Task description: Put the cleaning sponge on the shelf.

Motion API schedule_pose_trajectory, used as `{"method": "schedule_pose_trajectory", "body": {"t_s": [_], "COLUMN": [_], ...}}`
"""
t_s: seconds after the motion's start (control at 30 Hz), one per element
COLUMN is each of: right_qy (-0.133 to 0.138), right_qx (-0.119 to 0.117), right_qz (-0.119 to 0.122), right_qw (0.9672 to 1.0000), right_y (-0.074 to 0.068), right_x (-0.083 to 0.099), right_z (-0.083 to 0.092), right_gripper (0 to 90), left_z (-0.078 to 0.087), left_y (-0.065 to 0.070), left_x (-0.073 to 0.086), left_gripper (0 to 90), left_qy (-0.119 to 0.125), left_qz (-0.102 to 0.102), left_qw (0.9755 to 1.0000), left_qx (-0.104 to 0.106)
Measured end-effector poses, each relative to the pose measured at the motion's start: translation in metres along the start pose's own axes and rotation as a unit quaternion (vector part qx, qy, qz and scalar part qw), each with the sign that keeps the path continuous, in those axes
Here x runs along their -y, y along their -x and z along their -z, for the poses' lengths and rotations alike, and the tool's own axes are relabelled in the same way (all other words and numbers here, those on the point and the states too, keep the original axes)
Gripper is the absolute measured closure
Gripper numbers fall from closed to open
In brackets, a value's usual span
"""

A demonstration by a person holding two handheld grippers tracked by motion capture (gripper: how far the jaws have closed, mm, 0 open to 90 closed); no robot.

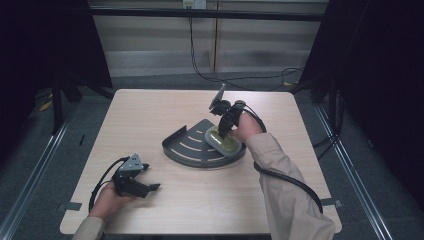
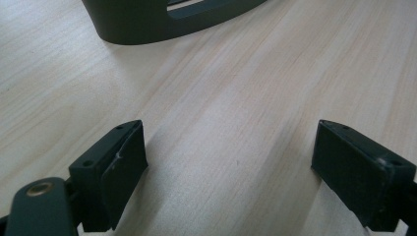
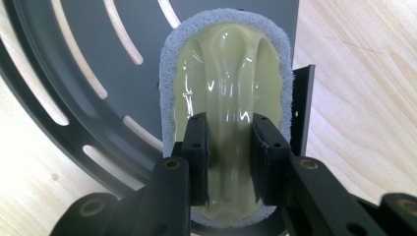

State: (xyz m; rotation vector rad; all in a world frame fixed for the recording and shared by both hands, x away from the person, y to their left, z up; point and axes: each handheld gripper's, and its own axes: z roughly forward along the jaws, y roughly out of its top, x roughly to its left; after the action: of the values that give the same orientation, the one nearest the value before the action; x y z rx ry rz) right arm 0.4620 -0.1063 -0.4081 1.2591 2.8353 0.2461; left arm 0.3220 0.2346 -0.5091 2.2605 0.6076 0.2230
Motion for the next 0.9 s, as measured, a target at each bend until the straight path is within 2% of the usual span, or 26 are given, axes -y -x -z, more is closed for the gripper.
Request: {"method": "schedule_pose_trajectory", "body": {"t_s": [0.9], "right_qy": [-0.003], "right_qx": [-0.001], "right_qz": [-0.003], "right_qw": [1.0000], "right_y": [0.0025], "right_x": [0.0023], "right_z": [-0.0071], "right_gripper": [70.9], "left_z": [-0.0002], "left_y": [0.0001], "left_x": [0.0001], "left_gripper": [12.7], "left_qy": [0.001], "left_qz": [0.000], "left_qw": [1.0000], "left_qx": [-0.001]}}
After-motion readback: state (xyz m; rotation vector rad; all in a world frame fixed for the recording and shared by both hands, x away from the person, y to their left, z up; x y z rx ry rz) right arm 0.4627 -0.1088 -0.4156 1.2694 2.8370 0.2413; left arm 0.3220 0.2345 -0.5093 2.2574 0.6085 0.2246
